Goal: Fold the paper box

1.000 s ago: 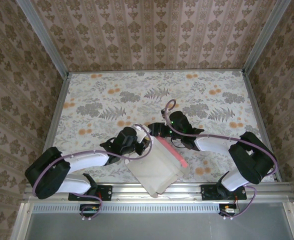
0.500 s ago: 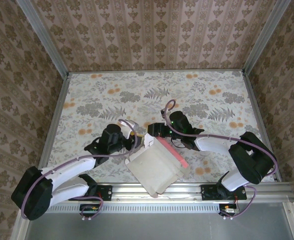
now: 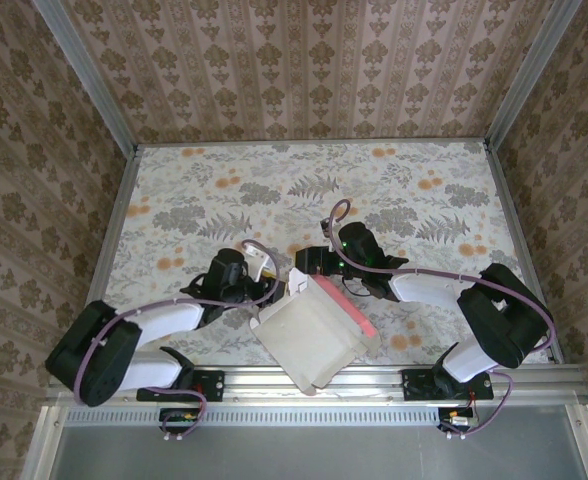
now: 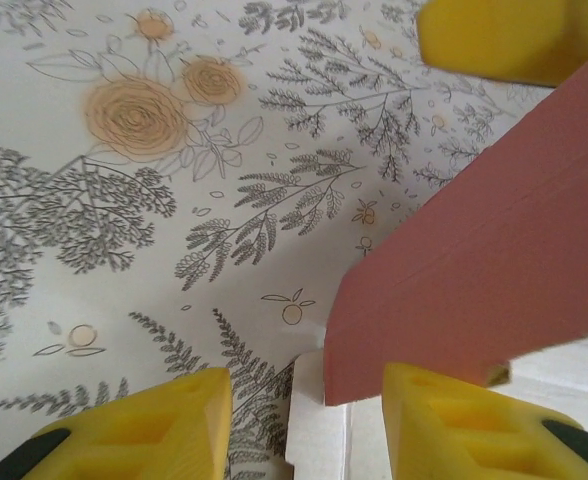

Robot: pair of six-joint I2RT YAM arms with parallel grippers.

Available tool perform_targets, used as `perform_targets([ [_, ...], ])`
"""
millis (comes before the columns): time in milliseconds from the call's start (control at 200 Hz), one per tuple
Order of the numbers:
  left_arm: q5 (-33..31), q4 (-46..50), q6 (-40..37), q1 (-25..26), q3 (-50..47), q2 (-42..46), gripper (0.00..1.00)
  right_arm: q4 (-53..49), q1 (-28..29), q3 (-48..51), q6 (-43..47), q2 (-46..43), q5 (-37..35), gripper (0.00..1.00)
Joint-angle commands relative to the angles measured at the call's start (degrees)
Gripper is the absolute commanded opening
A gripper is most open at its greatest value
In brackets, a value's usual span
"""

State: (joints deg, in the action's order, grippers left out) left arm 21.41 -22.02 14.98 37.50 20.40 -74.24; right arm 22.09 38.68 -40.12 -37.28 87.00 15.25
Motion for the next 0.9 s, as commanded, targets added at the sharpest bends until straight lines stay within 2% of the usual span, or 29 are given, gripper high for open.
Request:
perform_targets([
  [0, 1.82, -7.50, -3.54, 1.45, 2.20, -2.49, 0.42, -3.87, 0.31, -0.84, 1.04, 0.47, 0.23, 0.66],
  [250, 0.53, -7.99, -6.53, 4.72, 6.30, -6.87, 0.42, -3.99, 0.26, -1.23, 0.54, 0.40, 0.57, 0.64],
  [635, -1.61, -10.64, -7.07, 6.29, 9.64, -12.28, 0.40, -2.02, -0.53, -0.80, -1.45, 0.63, 3.04, 0.56],
  [900, -3.82, -11.72, -6.75, 6.83, 11.56, -14.79, 0.30, -0.10, -1.91, 0.38, -3.37, 0.61, 5.22, 0.52],
])
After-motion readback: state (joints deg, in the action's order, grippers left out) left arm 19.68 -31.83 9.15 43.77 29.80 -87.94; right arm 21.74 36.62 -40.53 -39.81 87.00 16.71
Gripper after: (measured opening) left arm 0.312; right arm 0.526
